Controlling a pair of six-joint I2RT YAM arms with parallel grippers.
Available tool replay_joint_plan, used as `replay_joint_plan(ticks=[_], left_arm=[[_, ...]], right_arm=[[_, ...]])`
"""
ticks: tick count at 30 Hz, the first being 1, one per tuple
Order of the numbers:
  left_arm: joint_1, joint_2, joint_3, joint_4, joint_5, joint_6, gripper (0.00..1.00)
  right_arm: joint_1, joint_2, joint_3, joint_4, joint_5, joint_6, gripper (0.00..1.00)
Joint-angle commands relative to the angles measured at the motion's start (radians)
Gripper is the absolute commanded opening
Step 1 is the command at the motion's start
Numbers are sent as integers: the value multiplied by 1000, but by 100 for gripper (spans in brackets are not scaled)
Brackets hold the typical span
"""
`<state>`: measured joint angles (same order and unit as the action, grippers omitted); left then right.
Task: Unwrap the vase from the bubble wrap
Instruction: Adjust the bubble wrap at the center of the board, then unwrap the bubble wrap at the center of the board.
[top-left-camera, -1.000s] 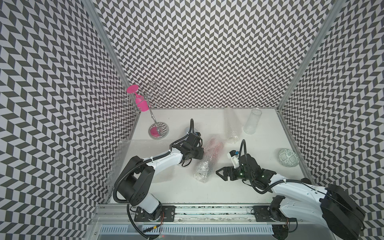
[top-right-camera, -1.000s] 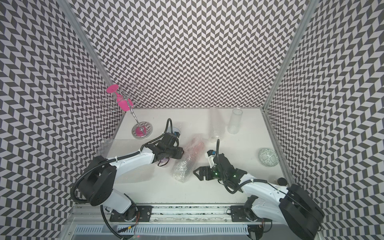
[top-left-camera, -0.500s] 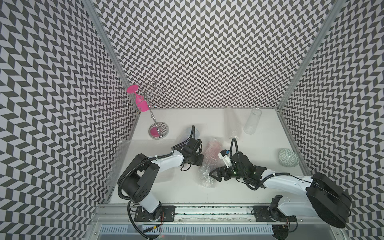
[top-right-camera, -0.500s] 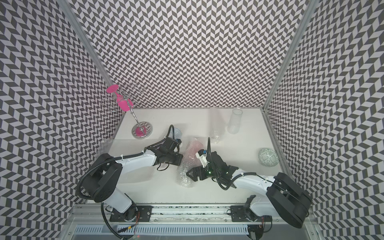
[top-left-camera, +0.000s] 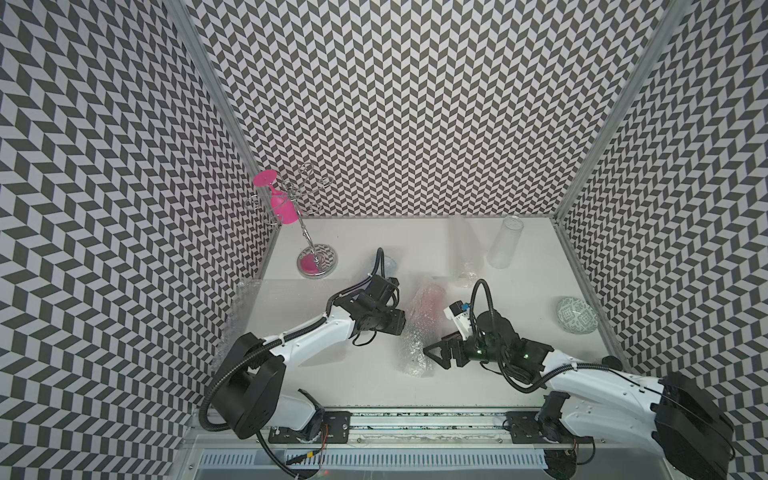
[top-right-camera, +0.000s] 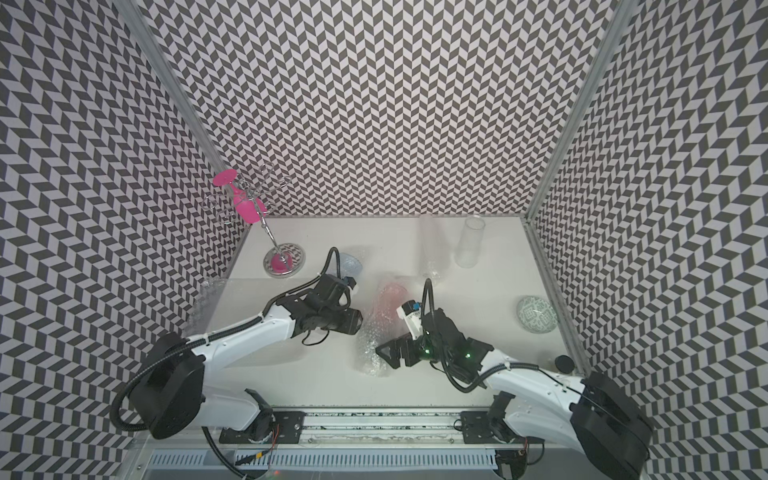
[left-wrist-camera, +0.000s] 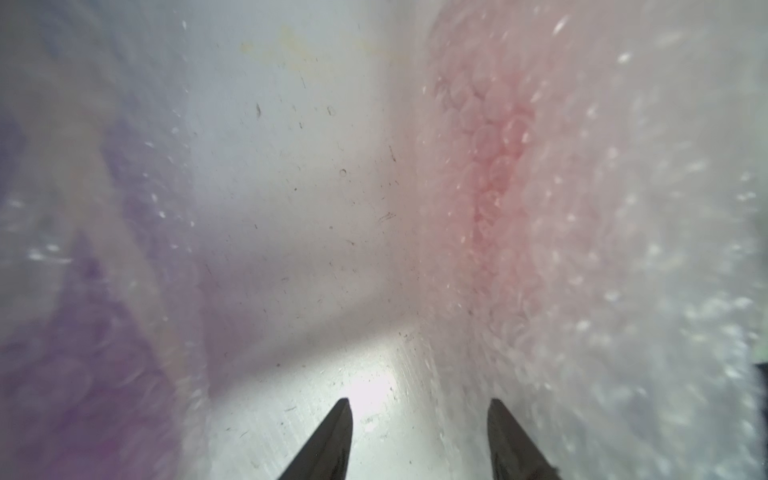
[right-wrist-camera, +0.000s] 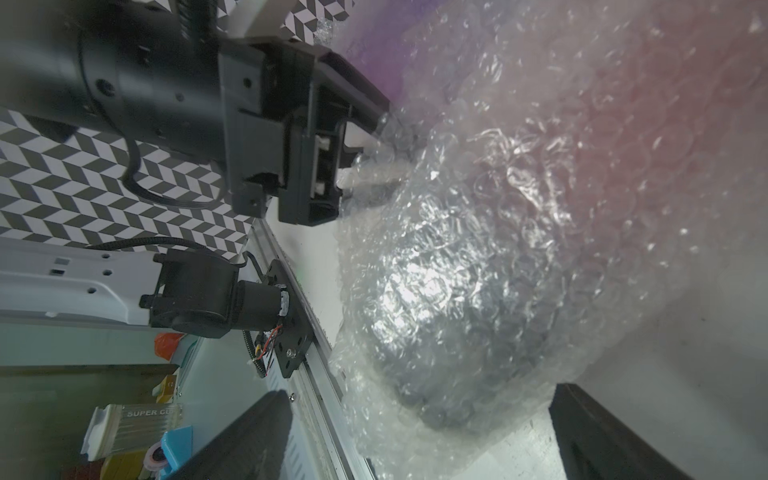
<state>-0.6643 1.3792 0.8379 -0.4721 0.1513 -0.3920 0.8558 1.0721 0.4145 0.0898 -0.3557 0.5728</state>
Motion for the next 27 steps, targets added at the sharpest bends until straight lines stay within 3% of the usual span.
replay_joint_plan(ticks=[1,5,11,15,23,27], left_arm=[[-37,-60,-8,-81,-33,-31,56],[-122,-137,-6,-132,-103,-59,59],[-364,-281,-46,-135,-257,-140,62],[-454,-309,-93,-130,-287,-200,63],[-509,-252,-109,-111,-366,-239,61],[-508,-201,-97,-109,-419,-256,58]], right_arm=[[12,-17,-40,13,7,31,100],[30,4,-65,45,-8,54,98],[65,50,-68,82,-11,67,96],[72,73,-77,107,-8,79,91],[73,84,-99,140,4,91,70],[78,97,-99,157,11,98,69]])
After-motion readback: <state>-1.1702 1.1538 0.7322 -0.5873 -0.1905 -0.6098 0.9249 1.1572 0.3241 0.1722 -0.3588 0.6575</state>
